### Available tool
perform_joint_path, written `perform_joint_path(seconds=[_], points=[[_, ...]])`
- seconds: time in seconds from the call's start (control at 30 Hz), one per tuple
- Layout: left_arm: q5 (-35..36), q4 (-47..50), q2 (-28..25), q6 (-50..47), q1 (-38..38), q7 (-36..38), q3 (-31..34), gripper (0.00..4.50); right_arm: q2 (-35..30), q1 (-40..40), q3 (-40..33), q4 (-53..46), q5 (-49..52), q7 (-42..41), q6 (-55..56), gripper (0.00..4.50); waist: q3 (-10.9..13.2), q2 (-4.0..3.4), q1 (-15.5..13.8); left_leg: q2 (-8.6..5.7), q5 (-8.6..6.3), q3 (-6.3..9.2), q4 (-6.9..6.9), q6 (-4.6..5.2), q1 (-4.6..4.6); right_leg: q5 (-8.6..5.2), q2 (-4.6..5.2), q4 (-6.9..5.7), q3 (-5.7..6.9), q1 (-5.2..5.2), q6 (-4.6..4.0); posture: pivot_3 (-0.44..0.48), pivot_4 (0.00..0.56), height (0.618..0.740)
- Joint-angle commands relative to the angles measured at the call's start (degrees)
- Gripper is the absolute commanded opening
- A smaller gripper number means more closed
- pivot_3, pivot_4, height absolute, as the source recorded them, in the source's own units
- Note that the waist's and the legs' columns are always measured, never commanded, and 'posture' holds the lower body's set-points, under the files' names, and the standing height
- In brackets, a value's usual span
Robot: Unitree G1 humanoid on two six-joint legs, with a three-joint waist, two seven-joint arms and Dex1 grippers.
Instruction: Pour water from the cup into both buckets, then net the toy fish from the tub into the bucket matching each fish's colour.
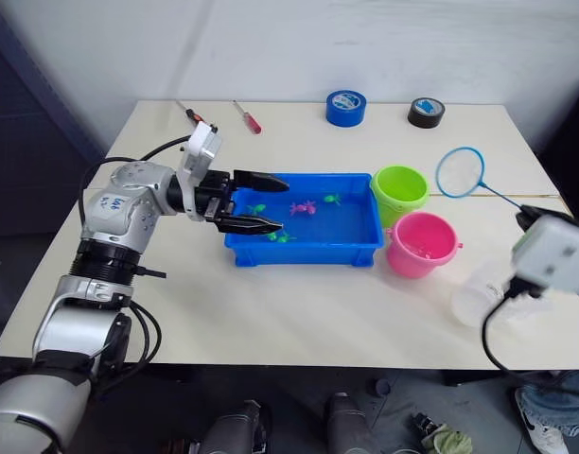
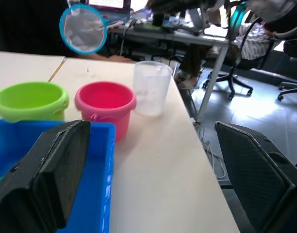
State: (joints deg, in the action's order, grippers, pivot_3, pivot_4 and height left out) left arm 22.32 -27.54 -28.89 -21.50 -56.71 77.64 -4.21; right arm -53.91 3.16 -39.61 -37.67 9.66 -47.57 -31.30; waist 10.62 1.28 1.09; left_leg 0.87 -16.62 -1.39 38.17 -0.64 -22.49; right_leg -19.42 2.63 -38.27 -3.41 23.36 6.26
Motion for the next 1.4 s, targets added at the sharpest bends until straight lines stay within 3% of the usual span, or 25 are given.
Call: perform_joint_path(seconds=[0.03, 0.27, 0.57, 1.0, 1.4], points=[[-0.48, 1.51, -3.41, -1.25, 2.68, -3.19, 3.37, 4.47, -1.0, -7.47, 3.83, -3.02, 13.54, 0.29, -16.8, 0.0, 0.0, 0.0, 0.57, 0.03, -0.03, 0.01, -0.03, 0.04, 0.02, 0.0, 0.03, 0.01, 0.0, -0.01, 0.0, 0.0, 0.15, 0.74], [1.4, 13.78, -10.29, -6.37, 15.06, -9.16, 8.47, 4.47, 4.54, -25.75, 23.28, 4.78, 19.95, 6.3, -28.21, 0.0, 0.0, 0.01, 0.65, 0.13, -0.21, 0.12, -0.09, 0.22, 0.08, -0.04, 0.24, -0.09, -0.07, 0.05, -0.08, 0.0, 0.15, 0.74], [4.18, 24.26, -12.71, -11.96, 21.08, -14.78, 12.59, 4.47, 7.91, -33.14, 37.68, 21.62, 15.25, 5.98, -23.38, 0.0, 0.0, 0.01, -0.05, -0.29, -0.25, 0.44, 0.06, 0.44, -0.53, 0.0, 0.79, 0.01, 0.22, 0.24, 0.0, 0.0, 0.15, 0.74], [6.42, 29.07, -13.22, -14.53, 22.2, -18.1, 13.4, 4.47, 15.52, -40.2, 41.22, 36.98, 8.97, 9.53, -14.45, 0.0, 0.0, 0.01, 0.64, -0.24, -0.24, 0.47, 0.01, 0.43, -0.61, 0.02, 0.7, 0.19, 0.31, 0.34, 0.02, 0.0, 0.15, 0.74], [6.64, 28.15, -13.28, -14.48, 20.97, -18.42, 13.25, 4.47, 19.07, -41.28, 42.38, 39.12, 6.52, 9.95, -13.28, 0.0, 0.0, 0.01, 0.57, -0.25, -0.24, 0.47, 0.02, 0.42, -0.62, 0.02, 0.72, 0.19, 0.33, 0.33, 0.02, 0.0, 0.15, 0.74]])
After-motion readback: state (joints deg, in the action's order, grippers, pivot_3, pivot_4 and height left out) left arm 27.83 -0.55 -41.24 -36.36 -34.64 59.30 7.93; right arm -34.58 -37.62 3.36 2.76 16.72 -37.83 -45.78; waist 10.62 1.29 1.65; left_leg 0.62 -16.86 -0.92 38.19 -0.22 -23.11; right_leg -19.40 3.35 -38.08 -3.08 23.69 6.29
